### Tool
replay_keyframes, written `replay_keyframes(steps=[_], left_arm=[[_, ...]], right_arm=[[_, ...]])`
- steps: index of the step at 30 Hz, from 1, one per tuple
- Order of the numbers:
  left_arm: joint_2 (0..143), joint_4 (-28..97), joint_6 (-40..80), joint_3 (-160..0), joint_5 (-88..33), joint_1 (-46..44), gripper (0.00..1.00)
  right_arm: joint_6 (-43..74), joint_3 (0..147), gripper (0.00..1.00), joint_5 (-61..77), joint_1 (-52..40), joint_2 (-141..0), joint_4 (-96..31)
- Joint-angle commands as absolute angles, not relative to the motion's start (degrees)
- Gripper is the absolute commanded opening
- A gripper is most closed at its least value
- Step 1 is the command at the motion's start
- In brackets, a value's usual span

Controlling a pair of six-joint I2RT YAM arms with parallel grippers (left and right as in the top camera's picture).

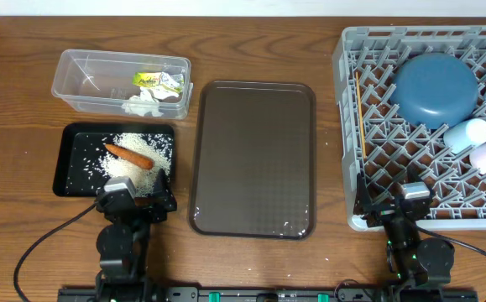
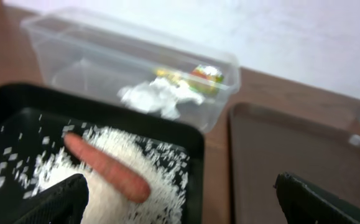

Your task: Sort waste into correct bins and load items into the dishwasher rack

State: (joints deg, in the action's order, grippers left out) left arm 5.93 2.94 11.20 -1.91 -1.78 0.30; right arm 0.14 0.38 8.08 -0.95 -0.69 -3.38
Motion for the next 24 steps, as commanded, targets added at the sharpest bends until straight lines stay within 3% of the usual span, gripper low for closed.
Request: replay_keyframes(steps=[1, 24], left_arm=[[1.80, 3.88, 8.80, -0.23, -2.11, -0.14, 0.98], [0.27, 3.77, 8.80, -0.23, -1.96, -0.14, 0.98]], right_arm=[[-0.51, 0.34, 0.99, 7.97, -0.30, -0.34, -3.60], [-0.51, 0.34, 0.99, 7.97, -0.30, -0.34, -3.60]])
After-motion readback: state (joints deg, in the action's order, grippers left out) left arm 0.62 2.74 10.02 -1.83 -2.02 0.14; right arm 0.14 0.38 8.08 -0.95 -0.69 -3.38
